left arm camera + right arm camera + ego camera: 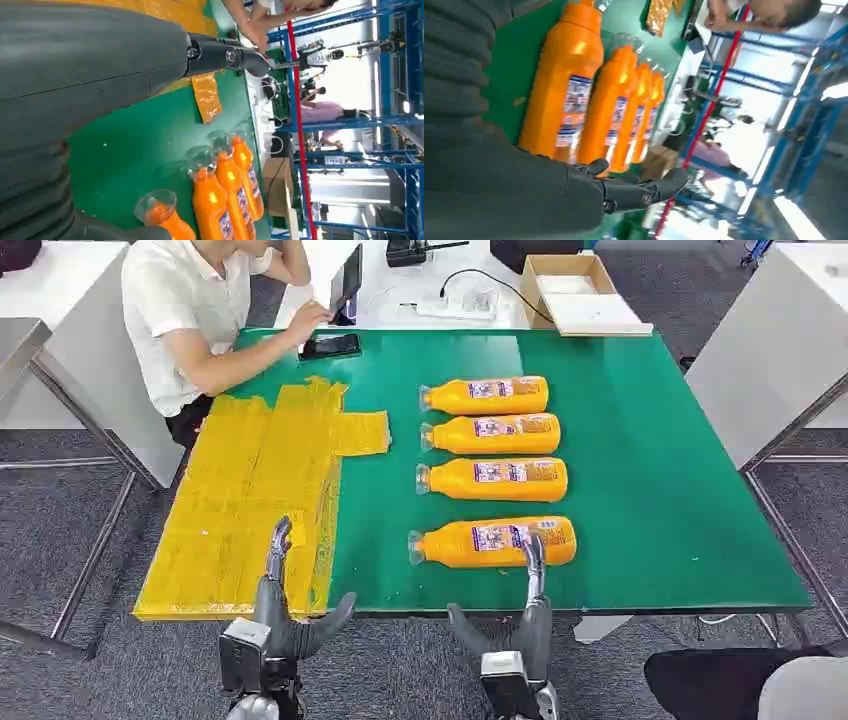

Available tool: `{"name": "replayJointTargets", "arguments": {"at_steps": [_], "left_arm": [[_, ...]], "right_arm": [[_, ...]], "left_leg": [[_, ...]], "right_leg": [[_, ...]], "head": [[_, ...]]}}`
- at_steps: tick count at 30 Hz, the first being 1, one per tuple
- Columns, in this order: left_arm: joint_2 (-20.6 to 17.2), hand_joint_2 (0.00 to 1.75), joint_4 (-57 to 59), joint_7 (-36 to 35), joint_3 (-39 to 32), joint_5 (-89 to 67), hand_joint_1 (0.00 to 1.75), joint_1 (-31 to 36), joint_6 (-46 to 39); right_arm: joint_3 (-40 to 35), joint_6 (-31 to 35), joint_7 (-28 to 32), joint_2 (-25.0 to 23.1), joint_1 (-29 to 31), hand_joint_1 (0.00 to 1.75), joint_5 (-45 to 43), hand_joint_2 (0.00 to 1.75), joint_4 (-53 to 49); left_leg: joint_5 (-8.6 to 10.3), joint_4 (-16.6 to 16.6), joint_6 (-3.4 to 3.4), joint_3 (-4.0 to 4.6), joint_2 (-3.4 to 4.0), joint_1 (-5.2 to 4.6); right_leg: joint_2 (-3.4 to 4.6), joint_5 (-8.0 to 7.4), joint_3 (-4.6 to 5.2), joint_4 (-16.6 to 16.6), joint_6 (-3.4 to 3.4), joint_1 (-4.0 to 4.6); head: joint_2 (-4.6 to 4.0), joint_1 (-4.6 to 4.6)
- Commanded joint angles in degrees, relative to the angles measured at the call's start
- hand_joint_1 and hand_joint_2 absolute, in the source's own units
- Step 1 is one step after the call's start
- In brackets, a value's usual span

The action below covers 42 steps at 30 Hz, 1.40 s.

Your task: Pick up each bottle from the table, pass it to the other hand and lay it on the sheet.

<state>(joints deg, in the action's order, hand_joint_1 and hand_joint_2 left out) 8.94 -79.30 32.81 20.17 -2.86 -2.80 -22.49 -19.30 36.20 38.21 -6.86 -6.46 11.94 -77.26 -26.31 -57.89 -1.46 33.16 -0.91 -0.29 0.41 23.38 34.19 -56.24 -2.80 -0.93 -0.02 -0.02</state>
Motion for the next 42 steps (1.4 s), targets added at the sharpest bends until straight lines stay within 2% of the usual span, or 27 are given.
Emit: {"name": "replayJointTargets", "arguments": {"at_steps": [1, 16, 17, 21, 27, 32, 42], "left_arm": [[-0.6, 1.75, 3.6, 0.9, 3.0, 1.5, 0.00, 1.2, 1.6], [-0.7, 1.75, 4.0, 1.0, 3.1, 1.6, 0.00, 1.4, 1.7], [-0.7, 1.75, 4.0, 1.0, 3.2, 1.7, 0.00, 1.4, 2.0], [-0.7, 1.75, 4.2, 0.9, 3.9, 2.1, 0.00, 0.9, 3.3], [-0.7, 1.75, 3.7, 0.8, 5.0, 1.5, 0.00, 1.0, 4.4], [0.1, 1.75, 5.0, 0.9, 4.7, 2.1, 0.00, 1.7, 4.6], [0.1, 1.75, 4.8, 0.4, 5.0, 3.0, 0.00, 2.0, 5.5]], "right_arm": [[8.2, 3.6, -4.0, 4.7, 6.8, 0.00, 20.1, 1.75, 8.9], [8.8, 3.2, -3.7, 4.5, 7.2, 0.00, 19.9, 1.75, 9.8], [9.4, 3.8, -6.4, 5.1, 7.5, 0.00, 24.8, 1.75, 10.4], [10.6, 1.9, -12.4, 9.8, 11.6, 0.00, 30.9, 1.75, 16.6], [8.8, -2.9, -16.6, 12.8, 18.9, 0.00, 36.3, 1.75, 29.5], [6.8, -5.7, -19.2, 14.0, 23.5, 0.00, 39.1, 1.75, 36.1], [3.1, -3.3, -25.8, 14.3, 32.4, 0.00, 46.7, 1.75, 47.8]], "left_leg": [[-0.02, 0.1, 0.09, -0.25, 0.05, 0.05], [-0.02, 0.1, 0.06, -0.15, 0.06, 0.00], [-0.05, 0.1, 0.09, -0.25, 0.11, 0.04], [-0.02, 0.1, 0.06, -0.24, 0.10, 0.02], [0.00, 0.1, 0.03, -0.20, 0.14, -0.06], [-0.02, 0.0, 0.06, -0.20, 0.11, -0.06], [-0.05, 0.0, 0.09, -0.24, 0.28, -0.01]], "right_leg": [[-0.05, 0.01, -0.27, 0.1, 0.10, 0.07], [-0.01, 0.00, -0.13, 0.1, 0.05, 0.02], [0.00, 0.02, -0.22, 0.1, 0.10, 0.06], [-0.01, -0.02, -0.26, 0.1, 0.06, 0.04], [0.06, -0.05, -0.23, 0.1, 0.05, -0.03], [0.04, -0.05, -0.21, 0.1, 0.03, -0.02], [0.16, -0.07, -0.21, 0.1, 0.07, 0.02]], "head": [[0.02, 0.00], [0.00, 0.00], [0.02, 0.00], [0.02, 0.00], [0.02, 0.00], [0.02, 0.00], [0.00, 0.00]]}}
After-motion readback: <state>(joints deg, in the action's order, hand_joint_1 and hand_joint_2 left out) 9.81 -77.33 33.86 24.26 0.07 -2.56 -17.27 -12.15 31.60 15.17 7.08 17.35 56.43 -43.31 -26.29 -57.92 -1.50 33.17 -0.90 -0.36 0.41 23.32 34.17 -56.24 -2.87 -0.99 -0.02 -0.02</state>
